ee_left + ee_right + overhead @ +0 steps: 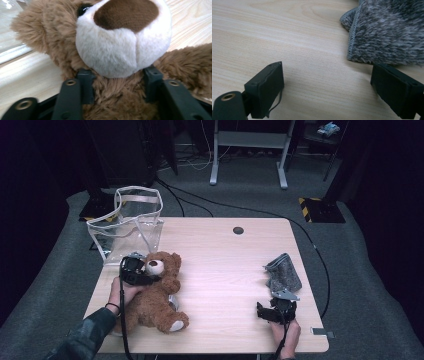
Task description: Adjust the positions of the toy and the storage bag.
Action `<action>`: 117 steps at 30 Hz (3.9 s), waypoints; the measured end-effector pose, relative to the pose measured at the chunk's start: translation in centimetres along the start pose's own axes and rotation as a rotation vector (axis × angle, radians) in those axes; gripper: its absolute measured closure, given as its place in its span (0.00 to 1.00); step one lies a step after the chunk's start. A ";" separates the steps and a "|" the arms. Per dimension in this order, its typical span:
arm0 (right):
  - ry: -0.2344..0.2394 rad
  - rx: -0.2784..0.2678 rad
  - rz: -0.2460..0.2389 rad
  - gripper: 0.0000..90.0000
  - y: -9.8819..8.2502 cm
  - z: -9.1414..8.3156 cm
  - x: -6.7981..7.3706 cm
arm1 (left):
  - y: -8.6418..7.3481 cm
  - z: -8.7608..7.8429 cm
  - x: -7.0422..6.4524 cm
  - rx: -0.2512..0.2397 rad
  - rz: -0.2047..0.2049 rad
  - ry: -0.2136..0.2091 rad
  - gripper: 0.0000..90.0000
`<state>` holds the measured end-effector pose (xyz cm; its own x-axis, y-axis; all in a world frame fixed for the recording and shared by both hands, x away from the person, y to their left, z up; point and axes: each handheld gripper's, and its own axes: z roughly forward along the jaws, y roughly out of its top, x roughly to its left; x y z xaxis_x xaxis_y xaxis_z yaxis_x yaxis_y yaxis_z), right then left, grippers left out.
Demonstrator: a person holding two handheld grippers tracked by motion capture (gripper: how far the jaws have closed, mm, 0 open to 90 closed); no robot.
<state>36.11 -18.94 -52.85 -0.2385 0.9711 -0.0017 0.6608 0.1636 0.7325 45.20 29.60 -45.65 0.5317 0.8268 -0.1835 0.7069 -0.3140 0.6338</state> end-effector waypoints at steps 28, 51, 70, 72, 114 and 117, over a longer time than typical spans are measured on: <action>0.003 0.001 0.001 0.11 0.0 0.1 0.0 | 5.1 -6.5 0.3 -0.203 -0.013 0.135 0.15; 0.003 0.002 0.000 0.11 0.0 0.1 0.0 | 11.8 -7.9 3.3 -0.305 -0.005 0.338 0.19; 0.004 0.001 0.000 0.11 0.0 0.1 0.0 | 13.0 -5.4 5.7 -0.269 -0.027 0.420 0.46; 0.004 0.001 0.000 0.11 0.0 0.1 0.0 | 12.9 -5.2 5.8 -0.265 -0.031 0.422 0.49; 0.003 -0.001 -0.002 0.11 0.0 0.0 0.0 | 16.1 -1.2 3.1 -0.284 0.023 0.275 0.84; 0.003 -0.001 -0.002 0.11 0.0 0.0 0.0 | 16.4 -1.0 2.7 -0.278 0.043 0.267 0.84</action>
<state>36.13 -18.92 -52.89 -0.2420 0.9703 -0.0007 0.6595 0.1650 0.7334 57.75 27.18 -35.01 0.3920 0.9196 0.0266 0.5138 -0.2428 0.8228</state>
